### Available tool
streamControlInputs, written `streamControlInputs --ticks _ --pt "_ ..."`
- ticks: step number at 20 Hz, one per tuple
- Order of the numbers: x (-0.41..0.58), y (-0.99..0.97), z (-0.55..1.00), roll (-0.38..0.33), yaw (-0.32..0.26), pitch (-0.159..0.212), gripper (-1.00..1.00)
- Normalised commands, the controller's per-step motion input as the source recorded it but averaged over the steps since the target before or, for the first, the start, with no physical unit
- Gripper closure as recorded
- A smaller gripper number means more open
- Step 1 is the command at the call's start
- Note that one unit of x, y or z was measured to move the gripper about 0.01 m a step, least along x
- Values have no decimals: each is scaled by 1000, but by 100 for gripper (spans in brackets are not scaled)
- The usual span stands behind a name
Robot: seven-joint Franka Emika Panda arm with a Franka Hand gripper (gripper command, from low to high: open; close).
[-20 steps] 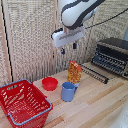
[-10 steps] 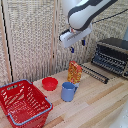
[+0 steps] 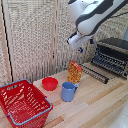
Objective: Kindly position your hand close to the oven tray's handle. Softly yet firmly grasp the handle using your hand. Slowly and with caution, draw the tray out until it is fully stretched out.
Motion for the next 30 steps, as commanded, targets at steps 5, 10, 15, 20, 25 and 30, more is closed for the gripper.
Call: streamControlInputs --ticks 5,10,15,20,25,30 --pt "282 -578 -235 -255 74 -25 -100" --pt "235 -453 -222 -285 87 -8 -100" --pt "45 -357 -195 -315 78 -5 -100" --pt "-1 -429 -245 -298 51 -9 -100" --pt "0 -547 -361 -157 60 0 -100" --pt "58 -623 -157 -13 47 0 -100"
